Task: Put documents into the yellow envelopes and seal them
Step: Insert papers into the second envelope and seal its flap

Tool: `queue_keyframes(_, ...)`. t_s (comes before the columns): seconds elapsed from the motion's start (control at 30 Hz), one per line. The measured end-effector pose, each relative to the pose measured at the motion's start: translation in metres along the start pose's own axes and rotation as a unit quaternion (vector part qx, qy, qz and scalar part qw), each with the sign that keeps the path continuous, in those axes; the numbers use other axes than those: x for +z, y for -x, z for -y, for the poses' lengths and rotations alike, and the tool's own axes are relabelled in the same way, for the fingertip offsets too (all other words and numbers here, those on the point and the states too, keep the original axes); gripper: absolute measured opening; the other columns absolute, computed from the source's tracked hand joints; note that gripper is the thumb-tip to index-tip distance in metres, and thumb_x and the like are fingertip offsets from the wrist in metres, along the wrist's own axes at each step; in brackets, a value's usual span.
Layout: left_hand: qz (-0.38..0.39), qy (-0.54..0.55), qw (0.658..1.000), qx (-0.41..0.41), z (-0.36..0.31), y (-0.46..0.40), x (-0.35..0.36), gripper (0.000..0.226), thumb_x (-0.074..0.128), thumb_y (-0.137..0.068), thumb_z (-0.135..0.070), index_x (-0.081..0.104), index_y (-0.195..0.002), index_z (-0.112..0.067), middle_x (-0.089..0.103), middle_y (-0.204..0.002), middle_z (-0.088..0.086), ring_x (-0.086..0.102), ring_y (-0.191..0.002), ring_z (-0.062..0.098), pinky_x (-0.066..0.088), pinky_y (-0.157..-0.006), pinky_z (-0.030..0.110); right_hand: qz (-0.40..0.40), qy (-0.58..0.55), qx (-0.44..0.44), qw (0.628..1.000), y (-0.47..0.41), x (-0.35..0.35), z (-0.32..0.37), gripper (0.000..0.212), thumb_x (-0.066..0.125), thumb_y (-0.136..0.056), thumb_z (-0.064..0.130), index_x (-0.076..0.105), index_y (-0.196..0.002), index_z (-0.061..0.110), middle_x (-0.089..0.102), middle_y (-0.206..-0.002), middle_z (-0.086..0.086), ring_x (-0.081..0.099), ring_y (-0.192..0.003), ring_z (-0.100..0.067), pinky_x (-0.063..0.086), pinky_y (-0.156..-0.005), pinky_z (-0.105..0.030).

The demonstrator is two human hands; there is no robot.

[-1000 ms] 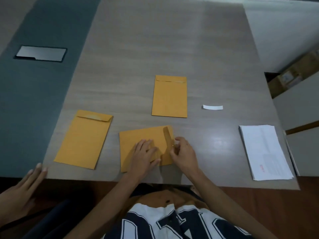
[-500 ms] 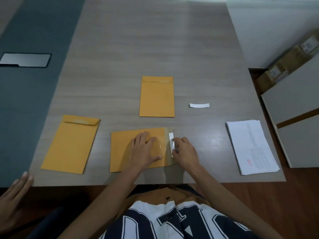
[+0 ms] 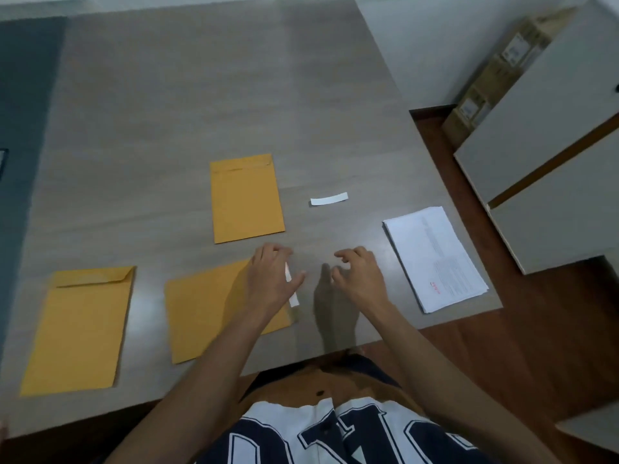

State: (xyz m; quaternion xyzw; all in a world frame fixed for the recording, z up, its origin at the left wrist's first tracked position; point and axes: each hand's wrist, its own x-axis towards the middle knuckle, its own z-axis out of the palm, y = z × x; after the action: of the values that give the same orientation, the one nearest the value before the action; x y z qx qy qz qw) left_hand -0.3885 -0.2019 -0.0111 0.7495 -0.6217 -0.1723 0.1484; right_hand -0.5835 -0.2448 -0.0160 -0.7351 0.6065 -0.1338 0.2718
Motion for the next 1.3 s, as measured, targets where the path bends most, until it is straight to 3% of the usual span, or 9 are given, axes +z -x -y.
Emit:
queue_keyframes(0.27, 0.059, -0.003, 0.994, 0.093, -0.130, -0.063, 0.048, 0.060, 0.069, -0.080, -0.044, 0.056, -0.127, -0.010, 0.053, -0.123, 0.009, 0.047, -0.114, 0.029, 0.041, -0.096, 0.041, -0.115, 0.058, 0.112, 0.985, 0.012, -0.085, -0.107, 0.036, 0.064, -0.085, 0.038, 0.066, -0.116, 0.019, 0.060, -0.122, -0.003, 0.047, -0.112, -0.024, 0.044, -0.093, -0.039)
queue_keyframes(0.43, 0.089, -0.028, 0.990, 0.103, -0.197, -0.093, 0.078, 0.057, 0.066, -0.084, -0.047, 0.054, -0.125, -0.010, 0.050, -0.125, 0.010, 0.045, -0.116, 0.029, 0.039, -0.096, 0.039, -0.071, 0.074, 0.168, 0.980, 0.022, -0.107, -0.160, 0.055, 0.066, -0.077, 0.059, 0.059, -0.122, 0.028, 0.055, -0.132, 0.004, 0.046, -0.120, -0.018, 0.047, -0.099, -0.039)
queue_keyframes(0.5, 0.103, -0.046, 0.988, 0.103, -0.213, -0.102, 0.088, 0.057, 0.064, -0.086, -0.048, 0.053, -0.127, -0.010, 0.050, -0.126, 0.010, 0.045, -0.117, 0.028, 0.039, -0.096, 0.039, -0.045, 0.076, 0.172, 0.981, 0.024, -0.109, -0.172, 0.060, 0.071, -0.074, 0.058, 0.056, -0.124, 0.028, 0.053, -0.132, 0.003, 0.045, -0.119, -0.018, 0.048, -0.097, -0.039)
queue_keyframes(0.67, 0.131, -0.082, 0.986, 0.065, -0.232, -0.115, 0.106, 0.055, 0.068, -0.085, -0.046, 0.054, -0.125, -0.011, 0.049, -0.124, 0.010, 0.046, -0.116, 0.027, 0.043, -0.095, 0.039, -0.038, 0.100, 0.149, 0.983, 0.025, -0.106, -0.182, 0.060, 0.074, -0.073, 0.055, 0.056, -0.122, 0.025, 0.053, -0.128, 0.000, 0.045, -0.114, -0.019, 0.050, -0.092, -0.037)
queue_keyframes(0.9, 0.109, -0.081, 0.990, 0.042, -0.240, -0.120, 0.107, 0.059, 0.076, -0.080, -0.039, 0.051, -0.124, -0.009, 0.047, -0.123, 0.010, 0.047, -0.112, 0.026, 0.043, -0.094, 0.037, -0.046, 0.104, 0.136, 0.984, 0.025, -0.106, -0.184, 0.059, 0.074, -0.073, 0.055, 0.056, -0.120, 0.024, 0.054, -0.124, -0.001, 0.047, -0.109, -0.019, 0.051, -0.089, -0.037)
queue_keyframes(1.1, 0.089, -0.051, 0.993, 0.055, -0.250, -0.121, 0.102, 0.037, 0.073, -0.082, -0.022, 0.050, -0.109, -0.011, 0.059, -0.111, 0.010, 0.053, -0.100, 0.029, 0.039, -0.079, 0.036, -0.050, 0.103, 0.129, 0.985, 0.025, -0.107, -0.185, 0.059, 0.073, -0.074, 0.055, 0.055, -0.120, 0.023, 0.054, -0.124, -0.002, 0.047, -0.109, -0.019, 0.050, -0.089, -0.035)
queue_keyframes(1.23, 0.148, -0.028, 0.986, 0.068, -0.251, -0.124, 0.102, 0.032, 0.063, -0.087, -0.018, 0.058, -0.119, -0.013, 0.060, -0.115, 0.011, 0.058, -0.104, 0.032, 0.043, -0.078, 0.036, -0.048, 0.096, 0.130, 0.986, 0.025, -0.108, -0.186, 0.061, 0.073, -0.073, 0.057, 0.056, -0.121, 0.025, 0.054, -0.126, -0.001, 0.046, -0.111, -0.019, 0.047, -0.090, -0.034)
queue_keyframes(1.3, 0.171, -0.038, 0.982, 0.071, -0.248, -0.126, 0.097, 0.027, 0.060, -0.088, -0.020, 0.065, -0.113, -0.011, 0.058, -0.112, 0.012, 0.058, -0.103, 0.034, 0.044, -0.078, 0.037, -0.055, 0.083, 0.141, 0.985, 0.023, -0.110, -0.187, 0.063, 0.073, -0.072, 0.060, 0.055, -0.122, 0.026, 0.054, -0.127, 0.000, 0.045, -0.112, -0.018, 0.046, -0.091, -0.033)
